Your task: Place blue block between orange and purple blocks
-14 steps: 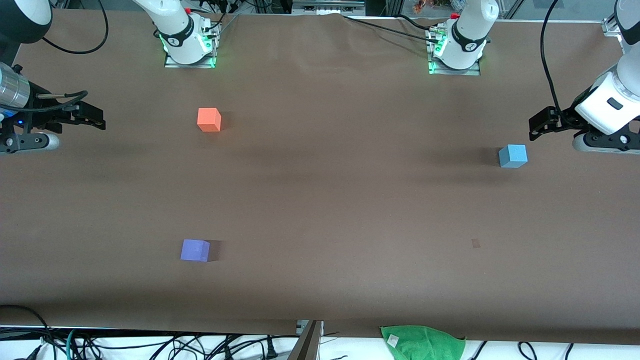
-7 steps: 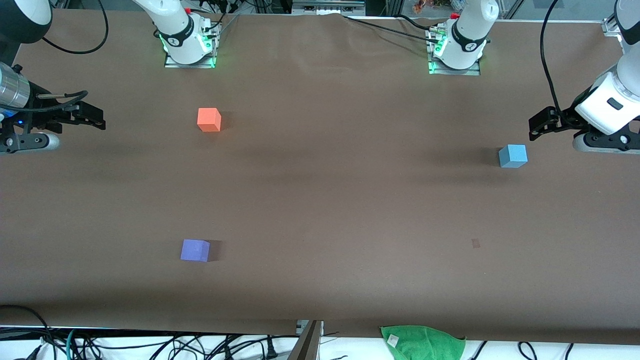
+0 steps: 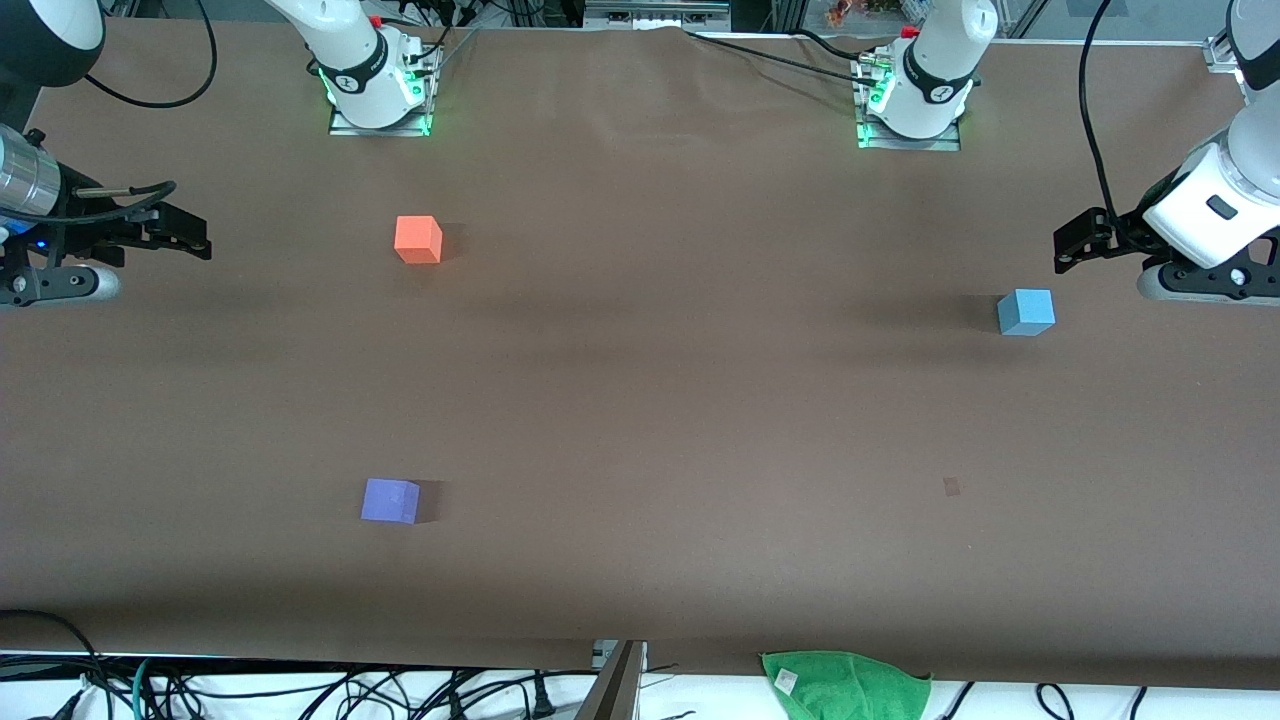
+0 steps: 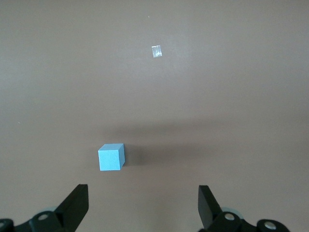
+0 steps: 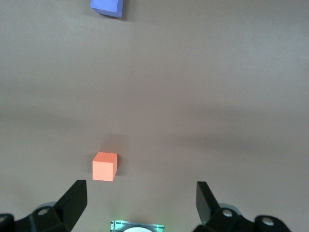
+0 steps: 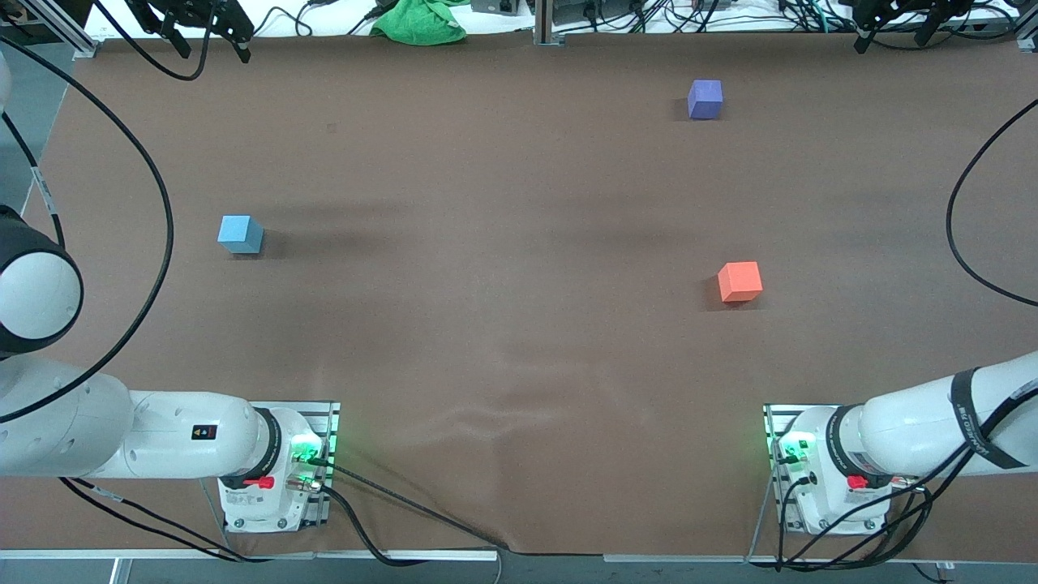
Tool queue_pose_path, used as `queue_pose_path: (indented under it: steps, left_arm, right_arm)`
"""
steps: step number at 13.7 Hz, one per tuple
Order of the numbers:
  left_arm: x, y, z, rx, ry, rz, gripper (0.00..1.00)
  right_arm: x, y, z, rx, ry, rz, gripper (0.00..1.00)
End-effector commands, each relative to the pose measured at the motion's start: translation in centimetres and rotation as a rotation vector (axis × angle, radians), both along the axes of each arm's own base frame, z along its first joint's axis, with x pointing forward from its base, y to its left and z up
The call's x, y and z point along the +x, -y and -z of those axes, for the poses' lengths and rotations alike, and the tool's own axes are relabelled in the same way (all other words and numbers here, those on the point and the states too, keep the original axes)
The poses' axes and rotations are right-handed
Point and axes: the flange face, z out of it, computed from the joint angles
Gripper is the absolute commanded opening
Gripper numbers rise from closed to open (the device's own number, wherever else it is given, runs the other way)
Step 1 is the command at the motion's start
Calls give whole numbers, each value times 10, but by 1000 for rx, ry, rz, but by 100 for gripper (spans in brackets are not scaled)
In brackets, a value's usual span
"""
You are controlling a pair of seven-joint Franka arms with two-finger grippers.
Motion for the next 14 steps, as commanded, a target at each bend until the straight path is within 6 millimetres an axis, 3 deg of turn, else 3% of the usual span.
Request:
queue_pose_path:
  steps: [1, 5, 7, 10, 14]
  left_arm:
    - [-3, 2, -5, -22, -41, -11, 100]
    - [-3, -3, -5, -21, -46, -6, 100]
    - [7, -13, 14, -22, -79, -25, 100]
    - [16, -19, 28, -11, -97, -32, 100]
    - [12, -31, 41, -10, -137, -51, 100]
  right_arm:
    - [-1, 0, -4, 14, 8, 3, 100]
    - [-1, 2, -4, 15, 8, 7, 100]
    - [-1, 2, -4, 15, 8, 7, 100]
    - [-1, 1, -4, 17, 8, 6, 100]
    - [-1, 2, -4, 15, 8, 6, 100]
